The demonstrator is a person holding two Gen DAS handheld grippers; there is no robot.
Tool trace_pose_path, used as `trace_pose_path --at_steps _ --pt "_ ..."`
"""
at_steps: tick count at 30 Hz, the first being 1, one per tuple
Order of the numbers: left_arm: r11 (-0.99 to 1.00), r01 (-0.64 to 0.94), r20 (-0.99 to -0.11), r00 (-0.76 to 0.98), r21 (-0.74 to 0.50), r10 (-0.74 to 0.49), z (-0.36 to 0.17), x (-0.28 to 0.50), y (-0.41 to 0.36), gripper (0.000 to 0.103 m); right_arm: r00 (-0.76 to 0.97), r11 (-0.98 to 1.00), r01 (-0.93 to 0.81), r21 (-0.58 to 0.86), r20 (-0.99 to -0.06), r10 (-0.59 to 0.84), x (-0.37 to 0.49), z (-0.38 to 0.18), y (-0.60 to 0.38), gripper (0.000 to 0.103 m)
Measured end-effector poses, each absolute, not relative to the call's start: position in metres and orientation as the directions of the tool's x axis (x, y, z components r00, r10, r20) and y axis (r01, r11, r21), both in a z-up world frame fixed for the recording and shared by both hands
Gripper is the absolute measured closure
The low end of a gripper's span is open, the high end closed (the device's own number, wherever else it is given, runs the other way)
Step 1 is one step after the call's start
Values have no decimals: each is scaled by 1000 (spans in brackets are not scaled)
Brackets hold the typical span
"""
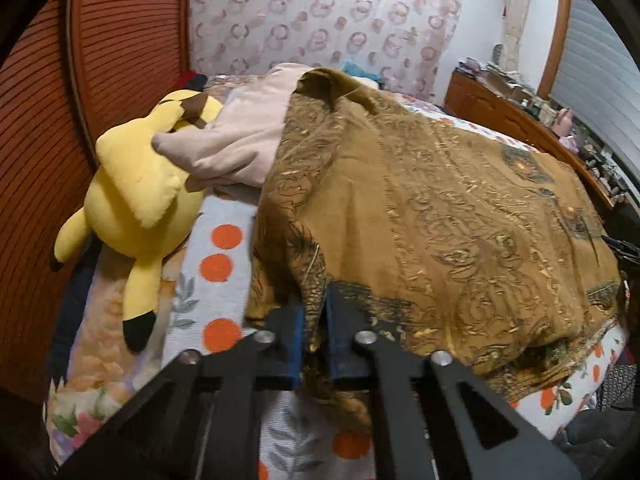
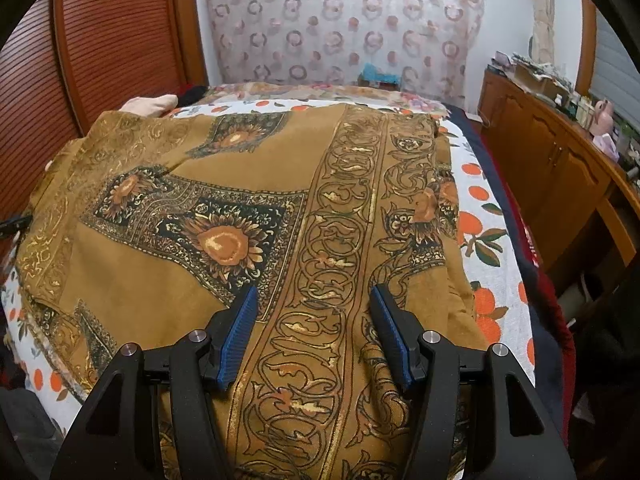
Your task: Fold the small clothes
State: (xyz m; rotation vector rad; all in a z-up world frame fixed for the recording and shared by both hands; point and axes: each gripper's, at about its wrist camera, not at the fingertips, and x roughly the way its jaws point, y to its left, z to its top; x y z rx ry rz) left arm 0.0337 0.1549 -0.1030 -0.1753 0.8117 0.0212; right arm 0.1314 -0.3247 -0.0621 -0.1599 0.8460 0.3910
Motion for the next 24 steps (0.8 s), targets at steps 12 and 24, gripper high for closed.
trace_pose_path --at_steps 12,24 --pt "968 96 -548 809 -233 -212 -19 39 107 101 610 920 -388 47 -736 294 130 -60 -331 44" --pt "869 445 -460 738 -217 -493 47 112 -46 101 689 945 -316 80 -665 287 116 -27 -375 44"
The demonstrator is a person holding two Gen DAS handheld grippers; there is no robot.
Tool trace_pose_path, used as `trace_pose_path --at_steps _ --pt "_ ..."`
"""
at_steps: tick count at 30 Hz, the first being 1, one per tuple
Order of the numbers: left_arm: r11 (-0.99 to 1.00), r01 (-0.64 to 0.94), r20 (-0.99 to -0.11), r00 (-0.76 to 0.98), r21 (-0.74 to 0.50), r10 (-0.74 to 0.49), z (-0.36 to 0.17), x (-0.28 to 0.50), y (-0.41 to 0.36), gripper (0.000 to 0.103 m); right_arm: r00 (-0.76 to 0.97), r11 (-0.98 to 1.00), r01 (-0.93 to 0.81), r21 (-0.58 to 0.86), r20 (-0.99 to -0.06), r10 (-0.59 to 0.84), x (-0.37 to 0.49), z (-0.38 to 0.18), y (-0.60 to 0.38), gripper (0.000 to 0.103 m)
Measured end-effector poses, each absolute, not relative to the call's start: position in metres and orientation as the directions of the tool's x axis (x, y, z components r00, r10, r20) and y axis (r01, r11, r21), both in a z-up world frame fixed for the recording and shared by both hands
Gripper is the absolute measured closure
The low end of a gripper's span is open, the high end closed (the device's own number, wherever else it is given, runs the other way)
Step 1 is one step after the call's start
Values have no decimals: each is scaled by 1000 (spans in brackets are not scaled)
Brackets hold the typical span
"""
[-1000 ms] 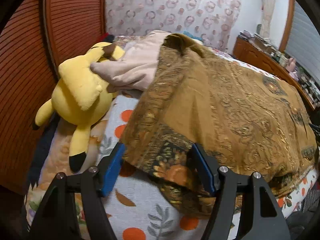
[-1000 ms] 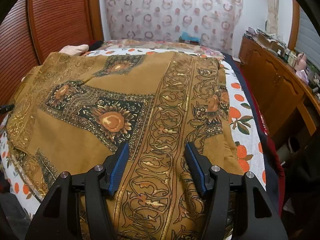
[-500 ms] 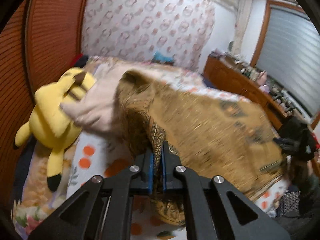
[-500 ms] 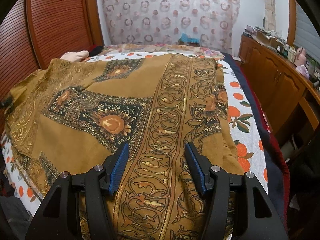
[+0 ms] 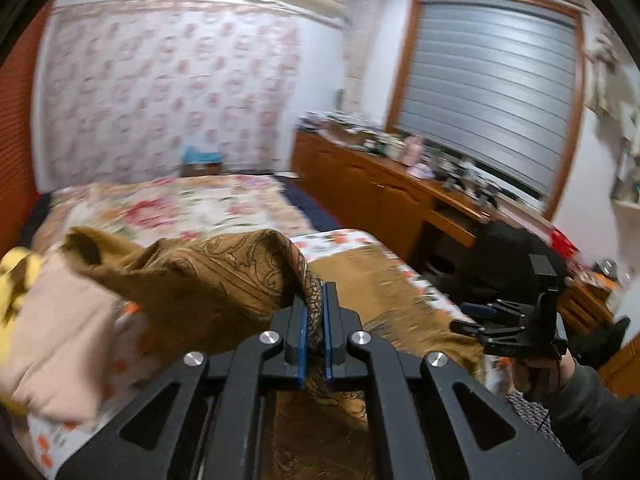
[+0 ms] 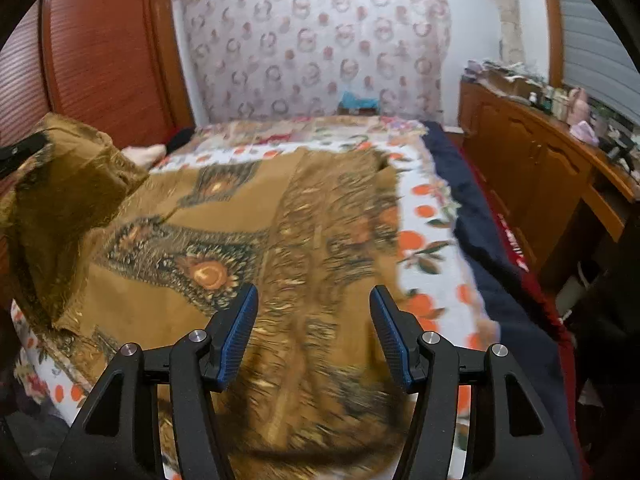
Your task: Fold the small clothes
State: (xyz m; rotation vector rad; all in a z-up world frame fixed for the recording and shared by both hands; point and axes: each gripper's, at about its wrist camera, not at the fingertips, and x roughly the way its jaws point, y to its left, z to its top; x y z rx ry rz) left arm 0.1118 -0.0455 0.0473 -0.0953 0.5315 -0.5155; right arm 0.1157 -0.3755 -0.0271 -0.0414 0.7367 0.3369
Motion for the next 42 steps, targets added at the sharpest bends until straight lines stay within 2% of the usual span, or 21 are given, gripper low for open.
trace_pose_path --at_steps 6,12,15,18,21,29,42 --pt "793 578 -461 661 -192 -593 73 123 -128 101 729 962 -259 88 -635 255 100 -9 -413 44" --pt "744 639 -505 586 -193 -634 78 123 -183 100 745 969 -224 108 -621 242 90 -4 -431 44" --pt "739 657 -553 562 -153 -615 68 125 -199 90 741 970 -216 114 -628 239 91 -8 -435 44" --pt "751 647 -570 570 -133 -592 62 120 -195 58 737 970 -211 123 -632 240 91 -11 -436 44" --pt "771 627 -575 591 -115 -566 58 120 -187 43 738 970 -208 124 -631 239 95 -9 -438 44" --pt "859 500 -596 658 -110 -460 31 127 -127 43 738 964 -247 104 -624 256 107 2 -422 44" --pt "932 338 -610 715 -127 -343 -2 110 -48 43 682 891 -451 42 -628 375 146 18 -323 44"
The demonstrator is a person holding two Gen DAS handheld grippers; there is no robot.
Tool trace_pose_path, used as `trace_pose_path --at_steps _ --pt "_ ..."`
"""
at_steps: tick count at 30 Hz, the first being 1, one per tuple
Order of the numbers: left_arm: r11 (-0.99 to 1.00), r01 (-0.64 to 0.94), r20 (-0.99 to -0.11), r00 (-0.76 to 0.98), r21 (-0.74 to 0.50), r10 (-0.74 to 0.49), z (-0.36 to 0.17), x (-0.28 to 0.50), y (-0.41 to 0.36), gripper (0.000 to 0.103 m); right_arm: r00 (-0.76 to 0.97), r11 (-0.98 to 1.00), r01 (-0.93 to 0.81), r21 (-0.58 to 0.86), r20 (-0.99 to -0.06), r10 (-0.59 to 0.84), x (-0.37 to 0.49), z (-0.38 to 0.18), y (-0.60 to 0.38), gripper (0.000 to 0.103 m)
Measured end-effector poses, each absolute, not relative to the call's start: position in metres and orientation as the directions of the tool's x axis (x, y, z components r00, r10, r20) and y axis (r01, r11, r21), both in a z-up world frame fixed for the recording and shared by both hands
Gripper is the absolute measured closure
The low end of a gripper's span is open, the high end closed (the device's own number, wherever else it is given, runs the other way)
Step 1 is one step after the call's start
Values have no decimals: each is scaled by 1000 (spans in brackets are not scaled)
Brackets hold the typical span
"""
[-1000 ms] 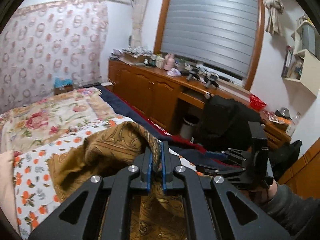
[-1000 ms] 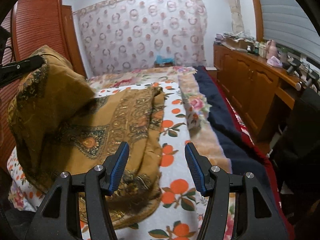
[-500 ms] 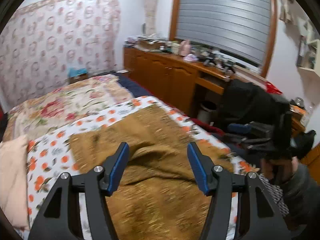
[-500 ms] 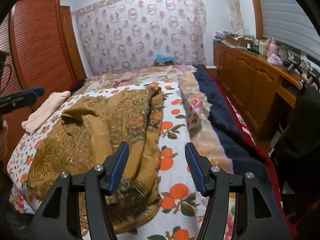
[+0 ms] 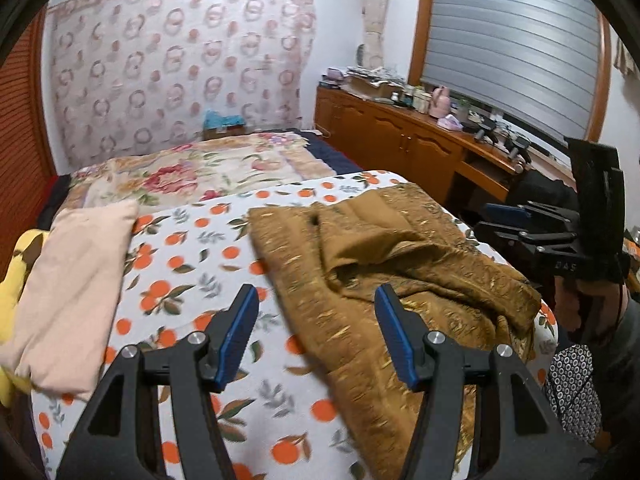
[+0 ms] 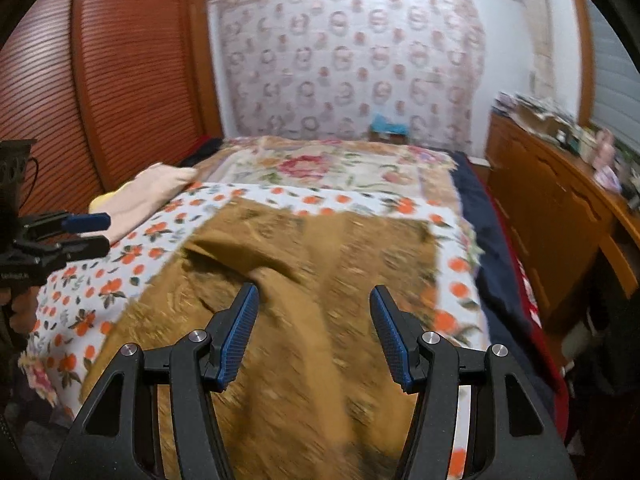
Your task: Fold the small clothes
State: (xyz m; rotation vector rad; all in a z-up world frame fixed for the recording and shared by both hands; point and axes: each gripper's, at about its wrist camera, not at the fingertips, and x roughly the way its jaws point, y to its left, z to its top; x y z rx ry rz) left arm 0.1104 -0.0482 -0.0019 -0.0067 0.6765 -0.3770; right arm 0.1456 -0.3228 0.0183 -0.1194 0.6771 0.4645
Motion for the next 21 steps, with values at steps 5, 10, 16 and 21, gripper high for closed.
trace_pose_path --at_steps 5,10,16,21 --pt "944 302 -605 731 -130 -317 -5 107 -30 43 648 851 -525 12 -642 409 158 18 -278 44" --pt "952 279 -600 742 -129 -299 -7 105 -18 43 609 814 -580 -1 -665 433 169 14 -244 44" --pt "953 270 -602 742 -137 -297 -13 103 -9 43 573 783 -622 -18 -692 440 183 0 -216 39" --pt "953 261 -608 735 -156 -301 -21 102 -3 43 541 761 -647 -45 -731 416 195 -17 -195 39"
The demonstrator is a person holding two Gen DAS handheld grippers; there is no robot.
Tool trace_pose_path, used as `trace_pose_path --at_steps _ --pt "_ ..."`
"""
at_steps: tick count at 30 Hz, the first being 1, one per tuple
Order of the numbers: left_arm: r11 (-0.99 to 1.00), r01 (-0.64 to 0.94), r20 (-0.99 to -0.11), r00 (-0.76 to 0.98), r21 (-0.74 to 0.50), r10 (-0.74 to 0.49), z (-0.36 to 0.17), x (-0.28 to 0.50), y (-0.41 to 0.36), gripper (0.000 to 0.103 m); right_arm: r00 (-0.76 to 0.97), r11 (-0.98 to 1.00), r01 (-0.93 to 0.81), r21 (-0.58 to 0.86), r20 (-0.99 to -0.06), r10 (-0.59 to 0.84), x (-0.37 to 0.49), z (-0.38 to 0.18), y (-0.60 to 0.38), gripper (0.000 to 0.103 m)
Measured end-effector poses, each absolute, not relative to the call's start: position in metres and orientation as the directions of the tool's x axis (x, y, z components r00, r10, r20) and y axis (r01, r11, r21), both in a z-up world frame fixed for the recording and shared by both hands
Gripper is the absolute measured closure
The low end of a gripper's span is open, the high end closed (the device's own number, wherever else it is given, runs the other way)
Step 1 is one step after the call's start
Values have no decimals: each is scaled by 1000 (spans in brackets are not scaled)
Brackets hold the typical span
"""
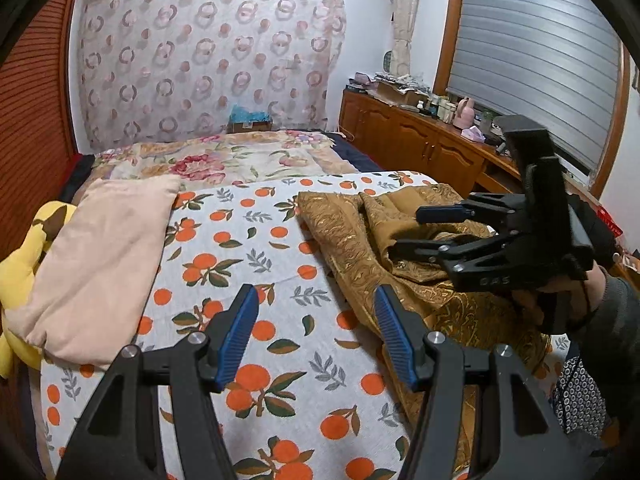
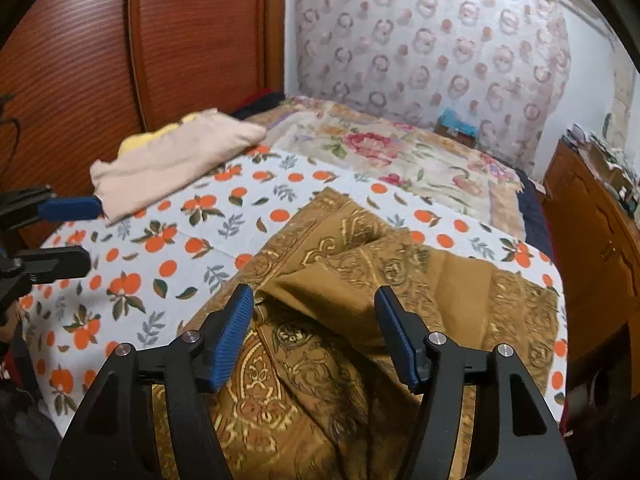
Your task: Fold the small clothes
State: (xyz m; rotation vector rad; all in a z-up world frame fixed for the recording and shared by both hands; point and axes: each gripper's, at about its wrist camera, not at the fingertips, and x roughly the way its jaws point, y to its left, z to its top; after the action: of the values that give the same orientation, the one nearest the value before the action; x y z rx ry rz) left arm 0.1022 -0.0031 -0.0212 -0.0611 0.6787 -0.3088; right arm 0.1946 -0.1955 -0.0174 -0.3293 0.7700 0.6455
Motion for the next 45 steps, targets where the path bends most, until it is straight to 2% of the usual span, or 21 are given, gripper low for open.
trace_pose_path --at_steps 11,13,14,15,17,23,26,28,31,33,41,42,43,45 --pt "949 261 -619 720 -179 -315 -32 102 -4 43 489 739 -668 -91 -801 344 205 -48 -177 39" --pt "948 263 -622 716 -182 -318 -34 103 -5 43 484 733 -674 -92 -804 344 205 -49 -177 60" --pt "947 264 -623 714 -183 -320 -34 103 -7 43 474 727 -681 -86 -809 347 205 -49 -178 83" --pt "946 267 -624 712 -183 -322 -35 103 -8 43 478 726 -681 -94 -809 343 205 -49 -179 98" --pt "944 273 -625 709 -185 -327 -37 102 -10 43 498 731 -675 -97 -791 355 205 -41 -187 100" --pt "940 285 -629 699 -189 -339 -41 102 -16 43 632 835 -543 -91 -698 336 228 15 -251 100" --pt "938 290 -629 697 -191 -344 -42 102 -19 43 708 899 -415 -140 -671 222 259 33 -293 100" --pt "936 296 -630 694 -192 -348 -42 101 -22 43 716 943 -297 -150 -688 116 289 30 -327 99" --pt "934 304 -633 689 -189 -353 -44 99 -26 43 665 960 -195 -200 -746 -20 314 9 -357 88" --pt "931 311 -638 682 -191 -358 -46 98 -30 43 642 968 -179 -174 -766 -19 315 1 -370 74" --pt "911 345 -654 640 -227 -405 -58 81 -38 43 643 954 -287 -82 -755 128 233 -4 -371 66" --pt "903 356 -654 627 -242 -423 -59 78 -39 45 642 951 -297 -82 -755 135 224 -7 -369 66" --pt "895 368 -655 616 -251 -437 -60 76 -41 54 641 949 -304 -83 -754 140 212 -9 -368 66" --pt "889 384 -670 595 -248 -444 -64 71 -47 63 638 947 -310 -79 -756 146 192 -14 -370 64"
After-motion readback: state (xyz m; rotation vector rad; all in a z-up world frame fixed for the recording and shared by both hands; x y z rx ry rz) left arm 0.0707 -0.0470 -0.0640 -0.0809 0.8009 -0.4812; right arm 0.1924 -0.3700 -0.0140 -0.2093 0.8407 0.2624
